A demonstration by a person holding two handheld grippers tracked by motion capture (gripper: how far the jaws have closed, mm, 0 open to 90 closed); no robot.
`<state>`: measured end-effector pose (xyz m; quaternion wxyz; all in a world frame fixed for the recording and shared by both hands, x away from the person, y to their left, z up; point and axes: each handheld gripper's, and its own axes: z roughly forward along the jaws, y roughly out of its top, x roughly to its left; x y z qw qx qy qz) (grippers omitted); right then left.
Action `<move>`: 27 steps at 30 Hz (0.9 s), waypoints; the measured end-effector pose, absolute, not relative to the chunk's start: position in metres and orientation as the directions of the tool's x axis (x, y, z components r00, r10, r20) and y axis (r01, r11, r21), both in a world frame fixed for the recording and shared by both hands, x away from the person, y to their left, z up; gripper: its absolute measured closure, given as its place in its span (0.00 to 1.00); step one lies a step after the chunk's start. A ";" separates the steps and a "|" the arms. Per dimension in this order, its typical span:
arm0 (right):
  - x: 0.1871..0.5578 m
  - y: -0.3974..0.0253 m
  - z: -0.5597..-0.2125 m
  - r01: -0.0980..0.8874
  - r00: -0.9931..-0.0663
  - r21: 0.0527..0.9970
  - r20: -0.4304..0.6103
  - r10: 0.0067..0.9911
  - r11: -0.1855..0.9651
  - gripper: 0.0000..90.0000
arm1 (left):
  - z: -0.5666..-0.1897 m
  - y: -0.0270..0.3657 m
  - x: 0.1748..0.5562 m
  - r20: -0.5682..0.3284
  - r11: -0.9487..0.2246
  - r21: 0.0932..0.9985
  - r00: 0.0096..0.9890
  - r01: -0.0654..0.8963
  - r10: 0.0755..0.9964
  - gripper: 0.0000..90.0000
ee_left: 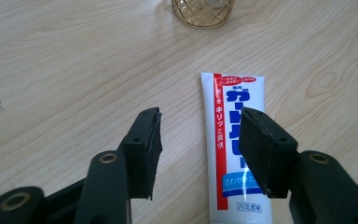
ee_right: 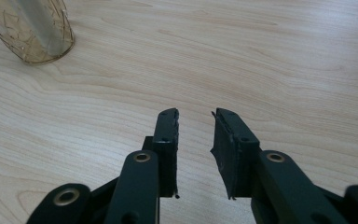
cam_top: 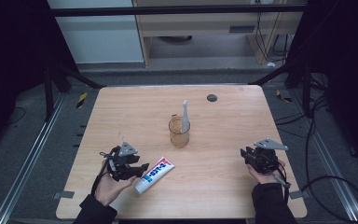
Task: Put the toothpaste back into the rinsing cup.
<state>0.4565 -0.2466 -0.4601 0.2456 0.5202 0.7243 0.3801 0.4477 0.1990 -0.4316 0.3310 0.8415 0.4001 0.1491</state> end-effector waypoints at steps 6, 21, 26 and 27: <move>0.458 -0.246 -0.461 0.571 -0.345 0.802 0.040 0.938 0.176 0.74 | -0.432 0.189 0.450 -0.019 -0.481 0.657 0.650 0.581 0.759 0.48; 0.459 -0.243 -0.463 0.572 -0.370 0.795 0.029 0.929 0.203 0.68 | -0.447 0.166 0.456 -0.010 -0.559 0.576 0.689 0.596 0.724 0.45; 0.460 -0.243 -0.465 0.577 -0.372 0.790 0.032 0.928 0.204 0.66 | -0.453 0.160 0.458 -0.005 -0.591 0.541 0.705 0.598 0.709 0.46; 0.460 -0.243 -0.465 0.578 -0.374 0.790 0.031 0.927 0.207 0.66 | -0.454 0.159 0.458 -0.002 -0.596 0.536 0.707 0.598 0.707 0.46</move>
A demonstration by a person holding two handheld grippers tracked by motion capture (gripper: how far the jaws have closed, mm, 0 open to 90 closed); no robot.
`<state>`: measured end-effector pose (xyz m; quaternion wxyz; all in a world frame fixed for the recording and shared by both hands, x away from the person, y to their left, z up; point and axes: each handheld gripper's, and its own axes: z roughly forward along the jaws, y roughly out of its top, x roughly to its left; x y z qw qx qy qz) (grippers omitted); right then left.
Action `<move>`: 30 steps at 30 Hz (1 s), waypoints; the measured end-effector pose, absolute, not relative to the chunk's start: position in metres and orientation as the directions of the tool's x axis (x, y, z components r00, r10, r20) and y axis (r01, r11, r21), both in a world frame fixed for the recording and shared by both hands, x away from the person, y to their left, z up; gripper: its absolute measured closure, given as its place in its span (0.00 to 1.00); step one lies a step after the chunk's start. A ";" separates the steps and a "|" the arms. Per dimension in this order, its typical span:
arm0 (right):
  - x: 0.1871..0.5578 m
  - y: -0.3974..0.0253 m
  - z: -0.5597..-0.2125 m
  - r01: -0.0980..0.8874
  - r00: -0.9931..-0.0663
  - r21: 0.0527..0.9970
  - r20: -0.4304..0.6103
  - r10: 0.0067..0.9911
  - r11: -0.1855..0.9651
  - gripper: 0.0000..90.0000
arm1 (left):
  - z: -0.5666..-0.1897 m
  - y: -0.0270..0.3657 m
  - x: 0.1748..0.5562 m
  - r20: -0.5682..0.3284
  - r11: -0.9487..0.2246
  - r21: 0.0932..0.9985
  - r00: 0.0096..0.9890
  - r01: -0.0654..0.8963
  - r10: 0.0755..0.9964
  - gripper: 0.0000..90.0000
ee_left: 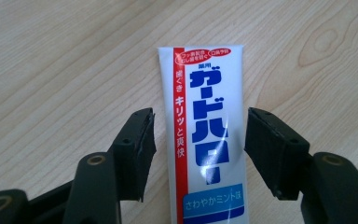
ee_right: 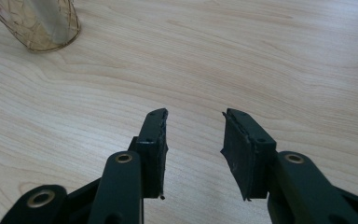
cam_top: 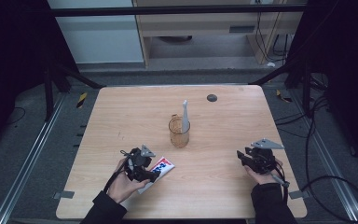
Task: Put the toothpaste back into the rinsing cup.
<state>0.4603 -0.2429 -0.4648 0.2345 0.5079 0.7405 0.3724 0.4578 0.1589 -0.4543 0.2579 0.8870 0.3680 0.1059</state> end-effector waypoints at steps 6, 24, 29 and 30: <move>0.461 -0.242 -0.466 0.588 -0.377 0.781 0.035 0.925 0.210 0.65 | -0.458 0.156 0.460 -0.015 -0.617 0.499 0.719 0.608 0.695 0.48; 0.462 -0.241 -0.467 0.595 -0.376 0.772 0.022 0.927 0.223 0.65 | -0.467 0.152 0.466 -0.024 -0.646 0.443 0.728 0.622 0.685 0.47; 0.462 -0.240 -0.468 0.595 -0.378 0.771 0.018 0.926 0.228 0.65 | -0.469 0.152 0.467 -0.036 -0.640 0.436 0.723 0.632 0.690 0.46; 0.462 -0.240 -0.467 0.597 -0.375 0.770 0.021 0.927 0.225 0.65 | -0.471 0.151 0.467 -0.036 -0.641 0.433 0.723 0.634 0.690 0.46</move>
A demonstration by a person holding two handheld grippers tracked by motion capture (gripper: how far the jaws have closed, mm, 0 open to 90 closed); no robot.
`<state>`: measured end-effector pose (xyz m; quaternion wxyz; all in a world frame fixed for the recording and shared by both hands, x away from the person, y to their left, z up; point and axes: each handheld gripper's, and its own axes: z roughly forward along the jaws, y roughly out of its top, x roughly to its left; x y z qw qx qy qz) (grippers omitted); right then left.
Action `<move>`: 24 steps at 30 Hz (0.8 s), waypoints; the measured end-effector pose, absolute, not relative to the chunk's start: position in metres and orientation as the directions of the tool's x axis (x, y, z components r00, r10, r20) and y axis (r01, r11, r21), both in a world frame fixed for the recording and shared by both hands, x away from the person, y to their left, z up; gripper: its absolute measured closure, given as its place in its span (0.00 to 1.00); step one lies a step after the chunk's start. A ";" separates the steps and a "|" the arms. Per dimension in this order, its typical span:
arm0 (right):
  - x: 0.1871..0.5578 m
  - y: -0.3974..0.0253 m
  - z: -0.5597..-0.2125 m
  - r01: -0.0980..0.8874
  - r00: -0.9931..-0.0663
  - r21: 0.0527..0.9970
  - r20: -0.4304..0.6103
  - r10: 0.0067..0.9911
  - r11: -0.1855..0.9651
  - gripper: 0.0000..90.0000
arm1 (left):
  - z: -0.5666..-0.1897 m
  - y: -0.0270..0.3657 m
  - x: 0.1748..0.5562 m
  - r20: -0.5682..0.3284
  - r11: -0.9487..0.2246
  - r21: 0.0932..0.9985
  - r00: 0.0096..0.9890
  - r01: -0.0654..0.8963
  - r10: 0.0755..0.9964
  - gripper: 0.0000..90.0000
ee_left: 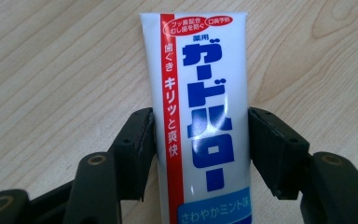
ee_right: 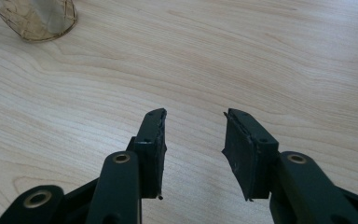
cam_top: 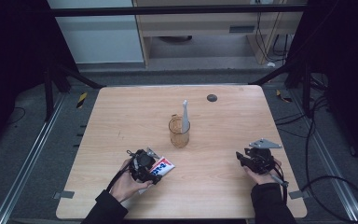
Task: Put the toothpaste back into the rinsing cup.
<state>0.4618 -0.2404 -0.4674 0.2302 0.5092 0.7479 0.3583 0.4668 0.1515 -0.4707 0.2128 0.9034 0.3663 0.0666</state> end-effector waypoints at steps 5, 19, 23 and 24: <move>0.462 -0.241 -0.467 0.598 -0.371 0.771 0.026 0.928 0.218 0.65 | -0.474 0.150 0.467 -0.025 -0.648 0.427 0.724 0.631 0.689 0.47; 0.461 -0.244 -0.468 0.599 -0.365 0.772 0.026 0.931 0.214 0.65 | -0.465 0.160 0.461 -0.032 -0.588 0.483 0.684 0.649 0.729 0.71; 0.461 -0.244 -0.467 0.601 -0.361 0.773 0.033 0.932 0.206 0.65 | -0.453 0.169 0.459 -0.045 -0.532 0.544 0.656 0.648 0.753 0.73; 0.461 -0.245 -0.467 0.599 -0.361 0.774 0.030 0.932 0.207 0.65 | -0.450 0.171 0.459 -0.048 -0.516 0.563 0.648 0.646 0.760 0.73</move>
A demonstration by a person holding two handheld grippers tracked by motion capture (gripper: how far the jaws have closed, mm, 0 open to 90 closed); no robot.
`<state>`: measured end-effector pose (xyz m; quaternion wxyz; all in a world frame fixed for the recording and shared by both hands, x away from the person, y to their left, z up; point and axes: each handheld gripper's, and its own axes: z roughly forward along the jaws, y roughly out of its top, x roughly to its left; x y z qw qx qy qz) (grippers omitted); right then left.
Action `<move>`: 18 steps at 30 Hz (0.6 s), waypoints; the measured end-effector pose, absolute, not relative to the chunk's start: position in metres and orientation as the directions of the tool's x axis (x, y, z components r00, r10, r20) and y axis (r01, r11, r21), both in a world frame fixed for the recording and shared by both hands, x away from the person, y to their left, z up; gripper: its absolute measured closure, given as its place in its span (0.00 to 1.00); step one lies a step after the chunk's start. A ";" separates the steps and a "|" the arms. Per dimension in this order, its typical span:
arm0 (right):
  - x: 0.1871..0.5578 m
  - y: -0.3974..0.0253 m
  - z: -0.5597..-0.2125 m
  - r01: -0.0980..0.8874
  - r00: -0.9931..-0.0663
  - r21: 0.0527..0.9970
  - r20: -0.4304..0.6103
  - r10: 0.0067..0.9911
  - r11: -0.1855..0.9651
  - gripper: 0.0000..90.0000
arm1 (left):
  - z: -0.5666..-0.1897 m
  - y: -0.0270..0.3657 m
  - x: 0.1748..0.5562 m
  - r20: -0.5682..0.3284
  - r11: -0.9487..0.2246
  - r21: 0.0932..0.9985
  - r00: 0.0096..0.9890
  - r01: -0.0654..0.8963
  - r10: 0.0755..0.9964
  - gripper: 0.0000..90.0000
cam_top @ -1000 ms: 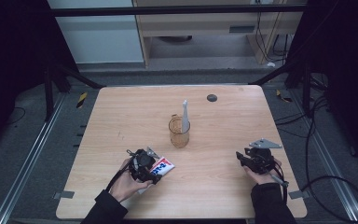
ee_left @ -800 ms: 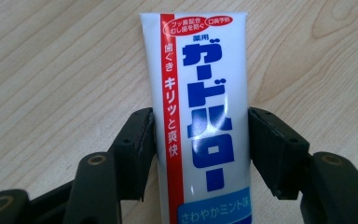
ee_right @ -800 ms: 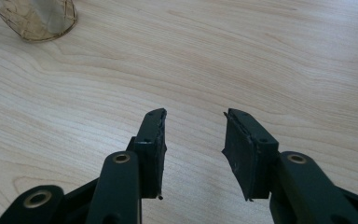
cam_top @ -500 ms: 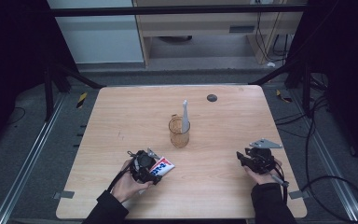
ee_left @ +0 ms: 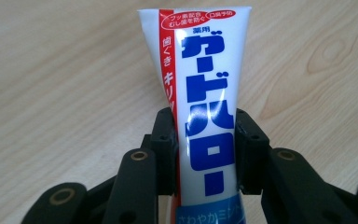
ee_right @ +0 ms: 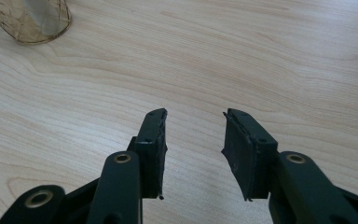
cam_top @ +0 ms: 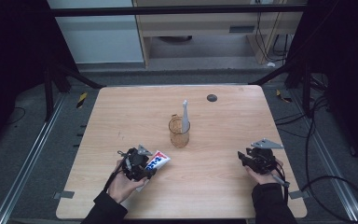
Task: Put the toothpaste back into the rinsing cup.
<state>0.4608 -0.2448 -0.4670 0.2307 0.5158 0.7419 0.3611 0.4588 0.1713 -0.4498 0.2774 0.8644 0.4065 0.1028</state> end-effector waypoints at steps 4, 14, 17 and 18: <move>0.460 -0.246 -0.467 0.590 -0.350 0.782 0.020 0.937 0.204 0.64 | -0.434 0.181 0.459 -0.047 -0.459 0.627 0.618 0.629 0.785 0.73; 0.460 -0.247 -0.467 0.577 -0.329 0.794 0.011 0.944 0.191 0.56 | -0.403 0.197 0.464 -0.034 -0.378 0.732 0.585 0.566 0.811 0.74; 0.460 -0.246 -0.468 0.574 -0.327 0.796 0.007 0.945 0.192 0.53 | -0.396 0.198 0.469 -0.036 -0.353 0.758 0.576 0.548 0.817 0.74; 0.460 -0.246 -0.468 0.575 -0.325 0.796 0.008 0.946 0.190 0.53 | -0.395 0.197 0.471 -0.040 -0.344 0.765 0.572 0.545 0.819 0.74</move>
